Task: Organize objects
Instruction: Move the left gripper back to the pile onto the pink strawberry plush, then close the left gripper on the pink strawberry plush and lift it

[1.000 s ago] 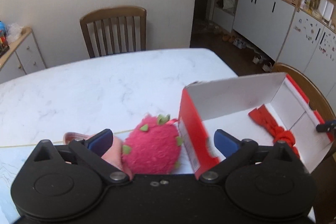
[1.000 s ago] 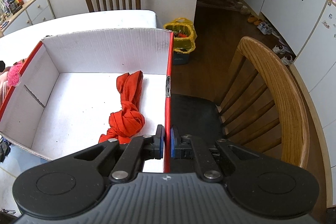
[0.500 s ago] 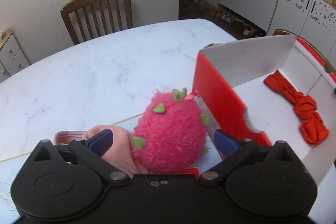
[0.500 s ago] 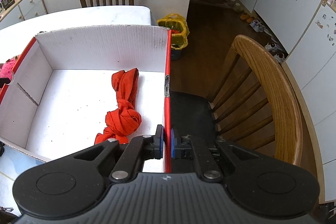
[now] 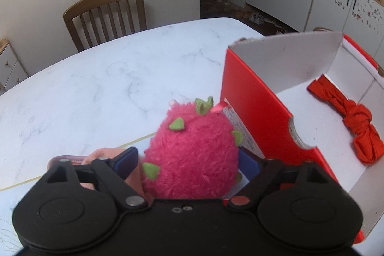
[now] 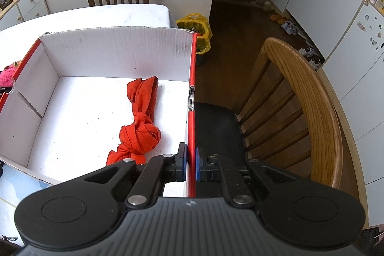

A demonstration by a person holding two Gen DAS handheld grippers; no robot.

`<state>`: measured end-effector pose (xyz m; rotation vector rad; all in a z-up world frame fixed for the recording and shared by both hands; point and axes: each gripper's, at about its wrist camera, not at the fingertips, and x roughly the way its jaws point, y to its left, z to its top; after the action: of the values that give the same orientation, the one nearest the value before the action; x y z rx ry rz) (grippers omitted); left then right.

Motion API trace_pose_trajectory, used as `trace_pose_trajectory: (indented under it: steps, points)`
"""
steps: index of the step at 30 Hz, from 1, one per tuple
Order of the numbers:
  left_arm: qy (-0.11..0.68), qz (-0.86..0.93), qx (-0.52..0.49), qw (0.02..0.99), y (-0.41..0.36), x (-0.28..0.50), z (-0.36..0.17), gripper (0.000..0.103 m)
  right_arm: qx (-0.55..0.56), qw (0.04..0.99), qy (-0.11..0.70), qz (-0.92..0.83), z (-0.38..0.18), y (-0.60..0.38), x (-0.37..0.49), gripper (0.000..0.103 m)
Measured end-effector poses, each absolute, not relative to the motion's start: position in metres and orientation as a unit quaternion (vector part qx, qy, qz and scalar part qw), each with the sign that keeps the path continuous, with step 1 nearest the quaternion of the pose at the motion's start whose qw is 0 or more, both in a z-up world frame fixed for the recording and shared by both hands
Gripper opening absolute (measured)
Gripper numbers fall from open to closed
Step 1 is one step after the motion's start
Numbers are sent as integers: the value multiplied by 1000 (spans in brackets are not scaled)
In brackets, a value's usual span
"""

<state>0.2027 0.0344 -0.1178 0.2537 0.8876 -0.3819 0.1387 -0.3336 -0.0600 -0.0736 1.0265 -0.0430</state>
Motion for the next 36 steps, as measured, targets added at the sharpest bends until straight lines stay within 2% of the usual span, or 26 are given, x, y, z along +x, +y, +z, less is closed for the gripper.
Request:
trace_pose_trajectory:
  steps: [6,28,36]
  points:
    - [412,-182,142,882,25,194,-113,65,-36,870,491,-20,-61,-334,139,7]
    - [384,-151,9,911,30,177,-15,64,-10,876,482,-1,-62,-347,133,6]
    - [373,-176,19,911,-8,169,7,64,0,878,478,7,-62,-354,131,6]
